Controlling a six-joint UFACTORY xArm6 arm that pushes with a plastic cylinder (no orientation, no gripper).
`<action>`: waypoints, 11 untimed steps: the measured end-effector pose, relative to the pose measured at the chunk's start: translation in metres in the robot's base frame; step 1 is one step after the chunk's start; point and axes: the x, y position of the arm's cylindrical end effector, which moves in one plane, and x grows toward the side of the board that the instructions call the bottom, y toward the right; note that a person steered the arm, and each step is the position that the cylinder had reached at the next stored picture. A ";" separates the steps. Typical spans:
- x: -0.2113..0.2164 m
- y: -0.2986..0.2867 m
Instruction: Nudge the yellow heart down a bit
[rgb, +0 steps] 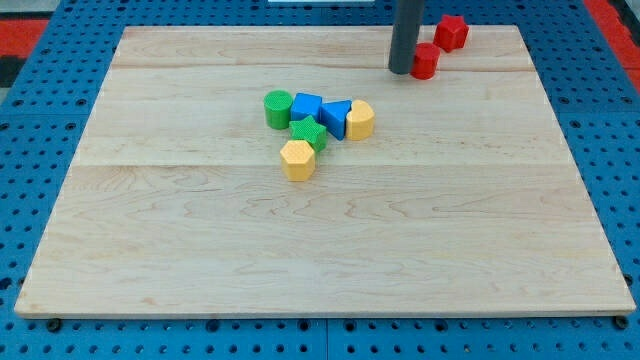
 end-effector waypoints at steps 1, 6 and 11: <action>-0.019 0.026; 0.009 0.035; 0.031 -0.002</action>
